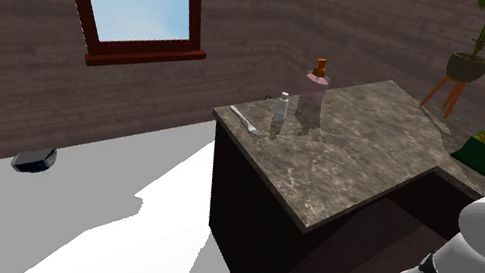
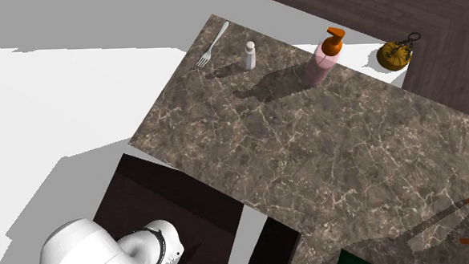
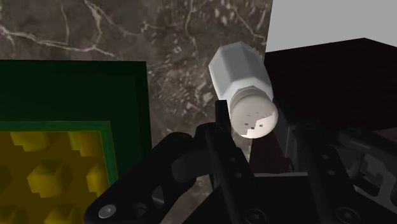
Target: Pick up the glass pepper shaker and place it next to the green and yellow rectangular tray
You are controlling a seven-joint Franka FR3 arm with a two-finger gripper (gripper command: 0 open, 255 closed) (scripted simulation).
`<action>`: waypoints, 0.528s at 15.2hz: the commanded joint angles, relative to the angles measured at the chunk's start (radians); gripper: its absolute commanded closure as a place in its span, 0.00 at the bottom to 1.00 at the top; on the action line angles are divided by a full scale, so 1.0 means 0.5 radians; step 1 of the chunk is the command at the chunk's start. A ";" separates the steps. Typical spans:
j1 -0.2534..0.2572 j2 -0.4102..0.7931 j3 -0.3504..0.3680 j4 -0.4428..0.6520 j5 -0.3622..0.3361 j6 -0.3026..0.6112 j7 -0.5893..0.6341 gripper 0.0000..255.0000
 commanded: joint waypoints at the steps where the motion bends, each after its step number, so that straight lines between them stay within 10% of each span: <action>1: -0.003 -0.007 -0.008 -0.009 -0.008 0.009 0.002 1.00; 7: -0.003 -0.007 -0.008 -0.009 -0.008 0.009 0.002 1.00; 8: -0.003 -0.007 -0.008 -0.009 -0.008 0.009 0.002 0.00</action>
